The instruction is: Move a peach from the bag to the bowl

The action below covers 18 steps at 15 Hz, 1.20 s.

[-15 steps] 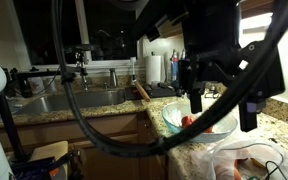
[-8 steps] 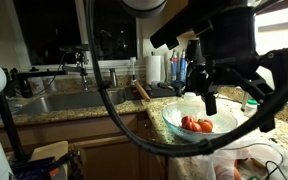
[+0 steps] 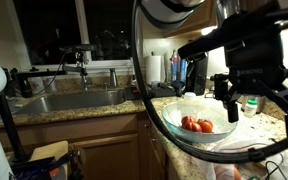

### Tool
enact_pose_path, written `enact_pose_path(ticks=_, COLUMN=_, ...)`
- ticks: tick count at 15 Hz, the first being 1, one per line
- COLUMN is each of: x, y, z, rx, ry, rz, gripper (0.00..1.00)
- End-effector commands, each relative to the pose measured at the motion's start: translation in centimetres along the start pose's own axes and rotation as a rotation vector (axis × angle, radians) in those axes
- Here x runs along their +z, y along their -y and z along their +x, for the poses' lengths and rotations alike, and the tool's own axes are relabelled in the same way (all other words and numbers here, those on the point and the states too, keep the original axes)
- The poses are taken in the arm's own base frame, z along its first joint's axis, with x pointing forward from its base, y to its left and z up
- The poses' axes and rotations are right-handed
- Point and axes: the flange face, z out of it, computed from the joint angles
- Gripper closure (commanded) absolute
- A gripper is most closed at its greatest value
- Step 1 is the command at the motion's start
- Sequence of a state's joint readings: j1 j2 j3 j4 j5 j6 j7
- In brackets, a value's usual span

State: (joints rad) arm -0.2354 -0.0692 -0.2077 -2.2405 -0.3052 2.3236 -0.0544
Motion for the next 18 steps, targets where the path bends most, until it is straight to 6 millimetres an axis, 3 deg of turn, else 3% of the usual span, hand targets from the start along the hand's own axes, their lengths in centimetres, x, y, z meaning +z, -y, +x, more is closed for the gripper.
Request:
enact_pose_path(ticks=1, x=1.1, y=-0.5, z=1.8, rx=0.042, ry=0.003, rz=-0.002, gripper=0.00)
enact_pose_path(ticks=5, x=2.1, y=-0.6, z=2.8, rx=0.060, ry=0.015, rz=-0.007, gripper=0.00)
enact_pose_path(ticks=13, x=2.3, y=-0.2, z=2.6, rx=0.031, ry=0.029, rz=-0.013, gripper=0.00)
enact_pose_path(ticks=18, x=3.8, y=-1.0, z=4.7, rx=0.062, ry=0.031, rz=-0.012, gripper=0.00)
